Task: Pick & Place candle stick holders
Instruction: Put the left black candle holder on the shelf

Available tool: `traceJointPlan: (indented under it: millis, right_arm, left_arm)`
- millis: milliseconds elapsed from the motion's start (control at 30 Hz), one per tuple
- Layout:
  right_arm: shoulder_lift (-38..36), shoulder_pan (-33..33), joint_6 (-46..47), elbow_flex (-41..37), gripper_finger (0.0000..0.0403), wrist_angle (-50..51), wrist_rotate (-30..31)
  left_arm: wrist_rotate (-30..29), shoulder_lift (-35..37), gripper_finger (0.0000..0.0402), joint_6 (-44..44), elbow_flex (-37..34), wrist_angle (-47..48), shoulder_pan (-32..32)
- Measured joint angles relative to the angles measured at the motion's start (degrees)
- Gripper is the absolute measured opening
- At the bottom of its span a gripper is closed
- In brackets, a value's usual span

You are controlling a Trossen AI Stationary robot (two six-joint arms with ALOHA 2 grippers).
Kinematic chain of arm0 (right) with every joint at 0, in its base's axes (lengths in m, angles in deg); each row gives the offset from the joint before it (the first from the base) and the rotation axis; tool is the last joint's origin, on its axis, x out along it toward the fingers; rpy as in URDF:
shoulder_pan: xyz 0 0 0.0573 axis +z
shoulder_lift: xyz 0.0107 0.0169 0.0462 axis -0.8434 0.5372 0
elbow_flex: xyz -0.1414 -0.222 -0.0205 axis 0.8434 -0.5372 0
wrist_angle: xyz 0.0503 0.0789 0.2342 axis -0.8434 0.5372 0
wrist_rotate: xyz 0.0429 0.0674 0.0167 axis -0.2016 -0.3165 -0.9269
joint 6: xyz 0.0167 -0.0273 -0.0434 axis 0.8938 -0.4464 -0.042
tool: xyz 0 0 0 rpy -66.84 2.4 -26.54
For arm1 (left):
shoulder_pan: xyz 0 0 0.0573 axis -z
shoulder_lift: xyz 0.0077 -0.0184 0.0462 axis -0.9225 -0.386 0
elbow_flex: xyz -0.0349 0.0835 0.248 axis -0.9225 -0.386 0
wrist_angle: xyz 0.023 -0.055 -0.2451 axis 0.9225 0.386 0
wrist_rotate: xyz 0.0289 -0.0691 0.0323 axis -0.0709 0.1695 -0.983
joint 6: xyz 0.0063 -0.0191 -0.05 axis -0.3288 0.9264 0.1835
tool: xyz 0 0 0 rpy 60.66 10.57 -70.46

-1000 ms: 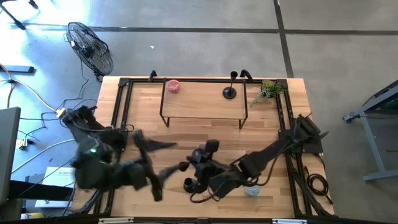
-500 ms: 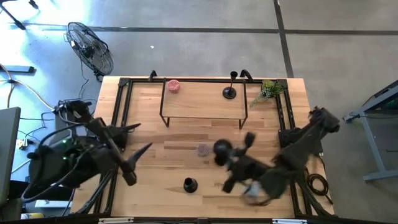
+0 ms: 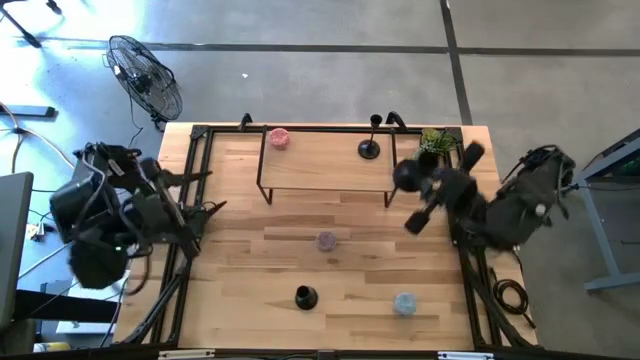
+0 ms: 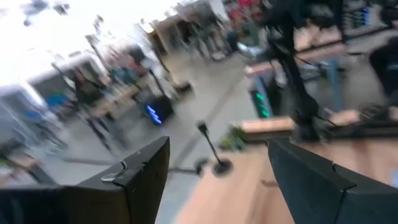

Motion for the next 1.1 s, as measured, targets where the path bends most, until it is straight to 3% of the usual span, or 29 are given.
traceJointPlan:
  millis: [67,100,233,367,500,800,1100]
  right_arm:
    - [-1.85,-2.18,2.77,0.00,0.0000,3.97,-2.42]
    - [-2.61,-3.48,4.93,0.00,0.0000,6.62,-3.95]
    - [-5.38,-9.59,16.20,-1.01,0.0000,19.18,-9.13]
    - [-8.82,-14.91,19.77,-7.88,0.0000,20.97,-12.57]
    - [-13.25,-19.98,13.91,-18.27,0.0000,10.84,-20.35]
    - [-24.58,-29.88,-2.93,-43.34,0.0000,-27.62,-44.39]
    - [-24.35,-40.31,-3.41,-54.37,0.0000,-39.10,-58.24]
  left_arm:
    - [3.51,0.44,0.0269,13.63,-0.08,10.00,-0.03]
    - [4.61,0.84,0.0269,17.12,-1.07,9.70,-0.16]
    - [5.82,4.13,0.0269,10.76,-8.81,3.53,-1.21]
    - [5.56,7.82,0.0269,14.21,-15.40,5.78,-1.14]
    - [3.35,12.20,0.0269,18.72,-21.98,5.97,-1.20]
    - [5.68,22.12,0.0269,27.61,-39.38,0.33,-1.11]
    - [5.85,25.53,0.0269,27.64,-62.15,-20.95,-1.11]
